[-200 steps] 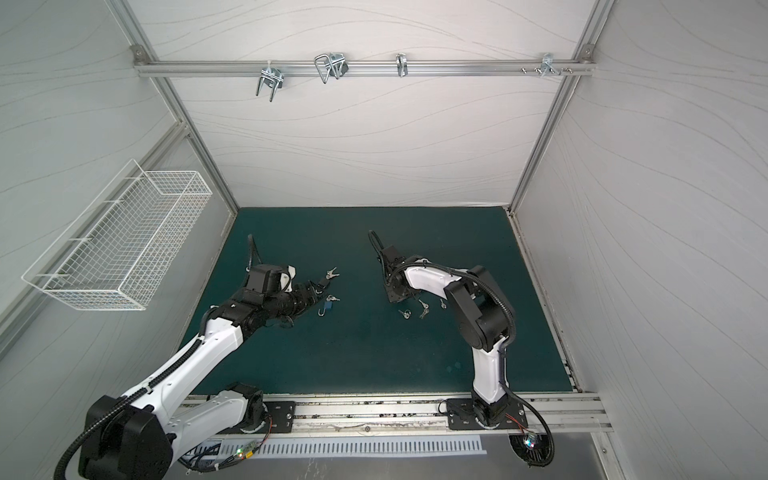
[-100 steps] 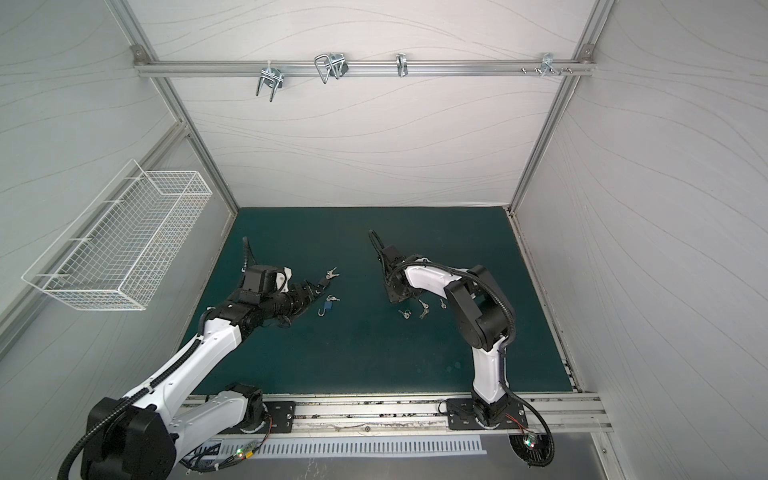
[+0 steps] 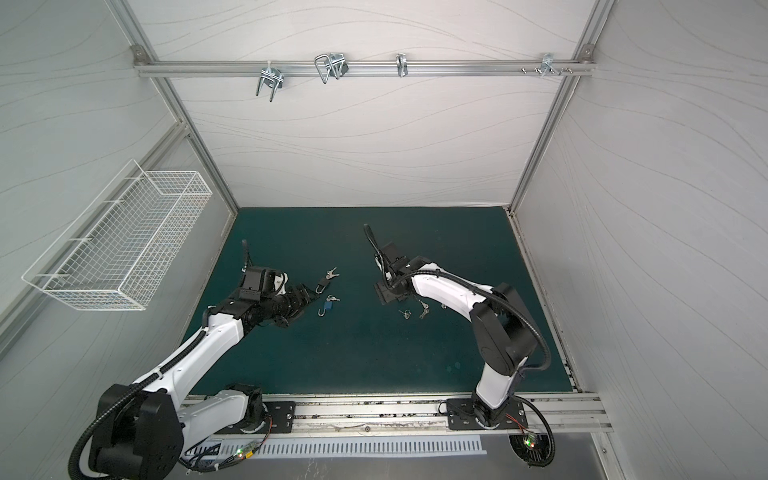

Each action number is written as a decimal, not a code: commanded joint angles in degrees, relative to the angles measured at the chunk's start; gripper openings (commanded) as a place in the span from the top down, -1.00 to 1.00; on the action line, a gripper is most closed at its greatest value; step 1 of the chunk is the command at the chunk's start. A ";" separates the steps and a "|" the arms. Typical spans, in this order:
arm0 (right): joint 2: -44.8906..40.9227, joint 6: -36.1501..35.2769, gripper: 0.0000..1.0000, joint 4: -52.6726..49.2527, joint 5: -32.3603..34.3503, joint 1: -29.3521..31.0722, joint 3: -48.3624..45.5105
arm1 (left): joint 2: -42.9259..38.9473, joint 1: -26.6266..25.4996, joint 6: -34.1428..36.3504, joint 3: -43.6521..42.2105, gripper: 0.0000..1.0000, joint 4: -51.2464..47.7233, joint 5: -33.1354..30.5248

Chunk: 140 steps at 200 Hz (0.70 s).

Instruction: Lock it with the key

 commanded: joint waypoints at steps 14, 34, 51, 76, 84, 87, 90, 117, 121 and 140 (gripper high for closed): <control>-10.51 -3.83 -0.60 8.74 -8.25 1.24 -5.25 | 5.28 0.20 7.65 6.11 -0.50 -2.95 -11.12; -14.91 -3.74 -0.61 7.39 -10.74 1.93 -5.60 | 10.28 0.14 9.21 8.15 -0.49 -0.52 -11.28; -18.70 -3.67 -0.61 5.77 -10.83 2.71 -6.48 | 15.94 -0.54 11.69 11.39 -0.48 0.76 -9.85; -24.86 -3.11 -0.59 4.22 -9.89 3.19 -8.65 | 23.70 -2.49 16.33 18.48 -0.45 -3.77 -13.35; -26.57 -2.75 -0.58 3.23 -9.69 3.26 -9.09 | 25.29 -3.09 17.24 19.75 -0.40 -3.96 -13.78; -27.26 -2.60 -0.58 2.74 -9.74 3.33 -9.24 | 25.91 -3.33 17.47 20.16 -0.39 -4.11 -13.94; -27.86 -2.45 -0.58 2.36 -9.73 3.34 -9.33 | 26.41 -3.55 17.72 20.70 -0.38 -4.21 -14.20; -33.35 -2.51 -0.56 -0.84 -9.84 3.70 -10.63 | 31.86 -4.82 19.61 25.50 -0.29 -5.84 -16.35; -34.15 -2.57 -0.55 -1.17 -9.44 3.70 -10.77 | 32.79 -4.97 19.88 26.35 -0.29 -6.27 -16.48; -37.28 -3.34 -0.52 -2.42 -8.85 3.70 -11.64 | 36.95 -5.32 21.53 30.38 -0.29 -8.25 -17.02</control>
